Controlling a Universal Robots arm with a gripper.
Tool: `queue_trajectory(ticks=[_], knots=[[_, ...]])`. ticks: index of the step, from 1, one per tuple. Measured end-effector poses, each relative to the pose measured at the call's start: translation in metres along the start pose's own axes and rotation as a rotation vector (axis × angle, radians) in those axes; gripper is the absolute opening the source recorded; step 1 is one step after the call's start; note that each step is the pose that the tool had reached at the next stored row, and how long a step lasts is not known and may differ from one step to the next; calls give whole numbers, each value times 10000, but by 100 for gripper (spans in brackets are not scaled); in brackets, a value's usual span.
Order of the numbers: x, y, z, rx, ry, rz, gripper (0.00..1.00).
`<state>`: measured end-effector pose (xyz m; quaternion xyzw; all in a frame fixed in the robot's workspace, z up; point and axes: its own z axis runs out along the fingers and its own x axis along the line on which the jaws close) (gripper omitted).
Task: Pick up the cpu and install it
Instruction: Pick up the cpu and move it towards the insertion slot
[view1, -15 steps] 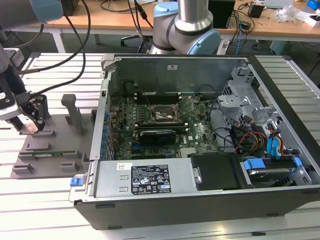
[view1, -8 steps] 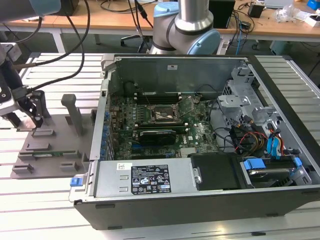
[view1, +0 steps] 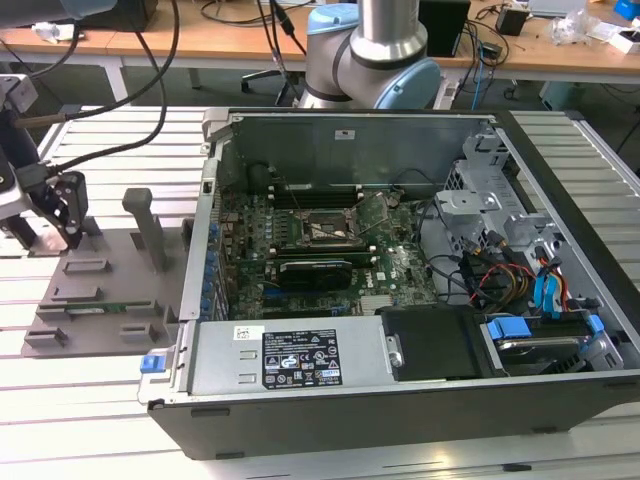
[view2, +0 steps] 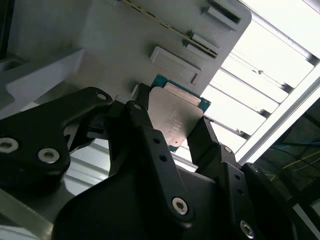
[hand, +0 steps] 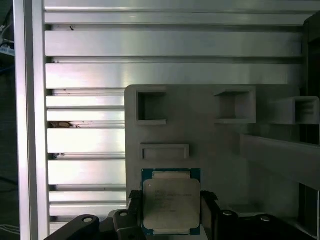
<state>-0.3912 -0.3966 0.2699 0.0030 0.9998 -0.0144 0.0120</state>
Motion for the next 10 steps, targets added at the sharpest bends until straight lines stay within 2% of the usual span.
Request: queue_trajectory(ticks=[3, 10], knots=[[-2, -2, -74, 1, 0, 1, 55], [-4, -5, -195, 0, 0, 1, 55]])
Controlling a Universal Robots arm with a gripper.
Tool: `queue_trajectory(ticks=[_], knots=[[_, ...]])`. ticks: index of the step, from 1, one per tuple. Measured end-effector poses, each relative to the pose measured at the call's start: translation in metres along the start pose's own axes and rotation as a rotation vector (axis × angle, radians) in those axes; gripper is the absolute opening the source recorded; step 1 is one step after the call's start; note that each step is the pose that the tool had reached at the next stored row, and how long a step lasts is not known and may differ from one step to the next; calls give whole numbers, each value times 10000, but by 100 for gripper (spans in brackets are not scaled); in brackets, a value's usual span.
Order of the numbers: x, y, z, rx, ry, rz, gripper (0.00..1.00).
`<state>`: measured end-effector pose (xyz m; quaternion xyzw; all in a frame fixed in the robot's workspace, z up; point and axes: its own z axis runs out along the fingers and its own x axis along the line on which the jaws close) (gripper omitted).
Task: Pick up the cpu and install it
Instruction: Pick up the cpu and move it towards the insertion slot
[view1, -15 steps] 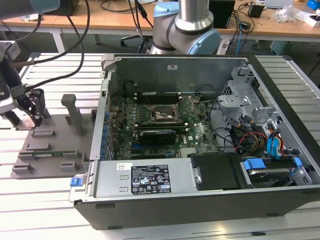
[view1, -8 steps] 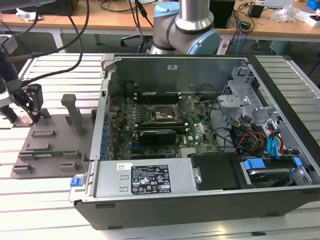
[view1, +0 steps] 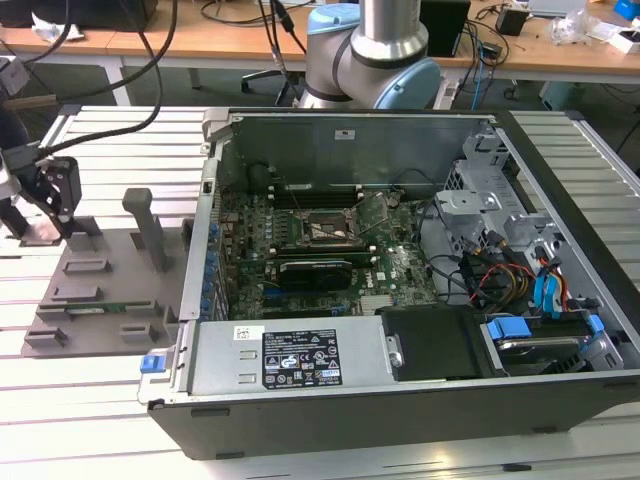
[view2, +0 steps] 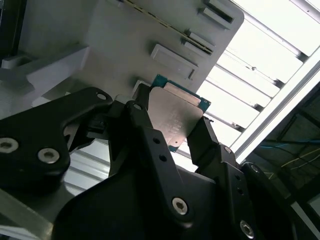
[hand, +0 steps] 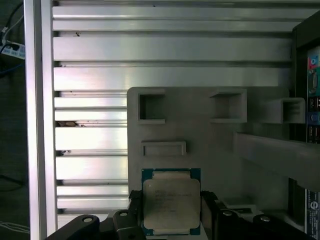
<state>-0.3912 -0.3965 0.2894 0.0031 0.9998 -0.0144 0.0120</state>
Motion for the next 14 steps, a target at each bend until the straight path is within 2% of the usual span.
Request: queue_trajectory(ticks=[14], knots=[[-5, -6, -192, 0, 0, -1, 55]])
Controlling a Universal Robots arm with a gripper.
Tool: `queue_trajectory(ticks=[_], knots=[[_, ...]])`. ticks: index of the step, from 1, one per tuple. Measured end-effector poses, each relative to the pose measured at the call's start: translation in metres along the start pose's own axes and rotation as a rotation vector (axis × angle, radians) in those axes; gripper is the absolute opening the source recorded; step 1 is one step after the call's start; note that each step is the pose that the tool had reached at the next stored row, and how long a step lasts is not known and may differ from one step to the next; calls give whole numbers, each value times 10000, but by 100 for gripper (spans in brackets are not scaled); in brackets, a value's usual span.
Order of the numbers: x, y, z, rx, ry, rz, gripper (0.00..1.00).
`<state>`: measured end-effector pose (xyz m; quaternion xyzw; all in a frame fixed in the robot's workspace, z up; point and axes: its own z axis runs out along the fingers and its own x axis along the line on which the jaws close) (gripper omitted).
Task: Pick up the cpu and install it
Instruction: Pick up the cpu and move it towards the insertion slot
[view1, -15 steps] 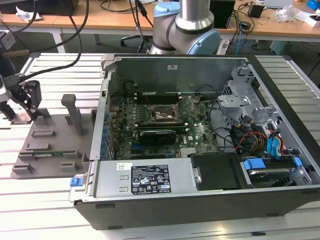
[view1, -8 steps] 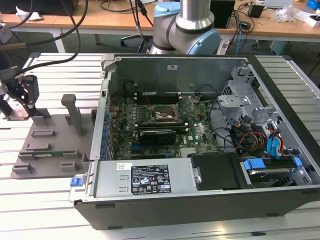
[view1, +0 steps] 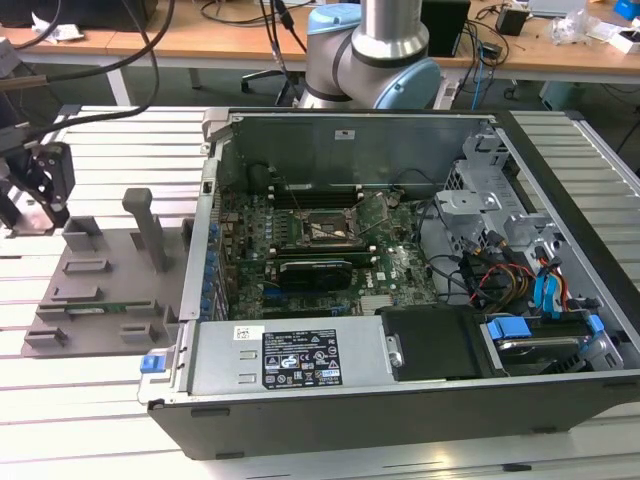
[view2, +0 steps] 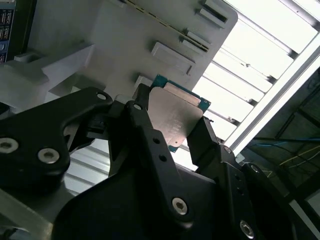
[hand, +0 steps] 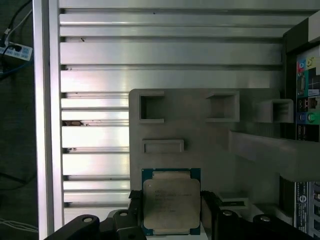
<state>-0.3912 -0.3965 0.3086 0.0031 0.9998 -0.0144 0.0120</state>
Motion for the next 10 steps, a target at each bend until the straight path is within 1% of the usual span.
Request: queue_trajectory(ticks=[10], knots=[[-3, -4, -145, 1, 0, 0, 55]])
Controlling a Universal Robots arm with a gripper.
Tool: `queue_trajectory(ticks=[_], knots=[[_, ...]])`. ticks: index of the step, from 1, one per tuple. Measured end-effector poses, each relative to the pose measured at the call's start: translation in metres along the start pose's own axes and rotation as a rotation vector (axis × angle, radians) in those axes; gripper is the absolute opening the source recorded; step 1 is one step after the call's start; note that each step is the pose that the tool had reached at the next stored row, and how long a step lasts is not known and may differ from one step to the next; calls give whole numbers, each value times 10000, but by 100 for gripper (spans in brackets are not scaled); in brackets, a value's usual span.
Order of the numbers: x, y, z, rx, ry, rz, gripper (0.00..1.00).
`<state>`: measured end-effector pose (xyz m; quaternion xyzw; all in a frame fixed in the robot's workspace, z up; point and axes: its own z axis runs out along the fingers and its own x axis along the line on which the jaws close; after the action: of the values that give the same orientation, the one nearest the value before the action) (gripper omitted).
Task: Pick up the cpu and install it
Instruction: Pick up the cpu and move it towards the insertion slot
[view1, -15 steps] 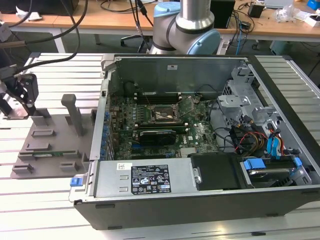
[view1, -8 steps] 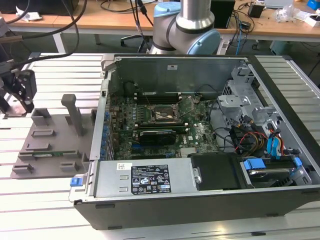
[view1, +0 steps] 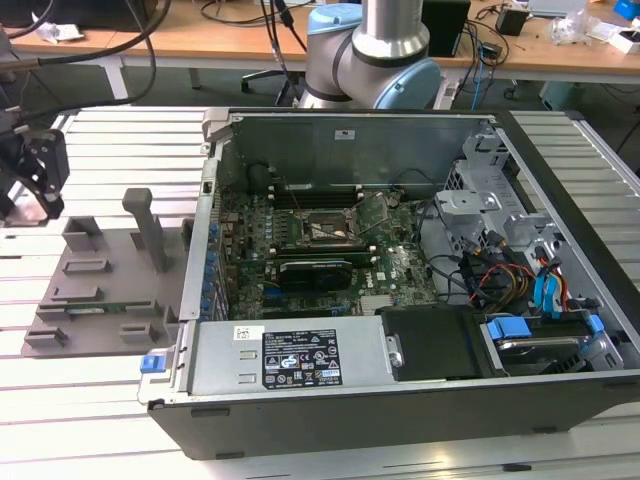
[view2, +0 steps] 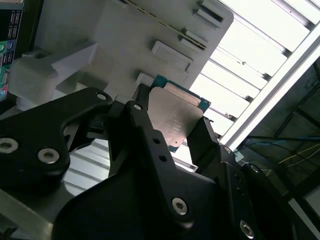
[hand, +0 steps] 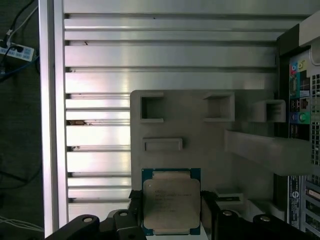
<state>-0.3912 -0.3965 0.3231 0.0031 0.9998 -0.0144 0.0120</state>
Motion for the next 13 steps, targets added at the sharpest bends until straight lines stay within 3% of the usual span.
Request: queue_trajectory(ticks=[5, 13], knots=[[-2, -3, -84, 0, -1, 0, 55], [-4, -4, -155, 0, 0, 0, 55]])
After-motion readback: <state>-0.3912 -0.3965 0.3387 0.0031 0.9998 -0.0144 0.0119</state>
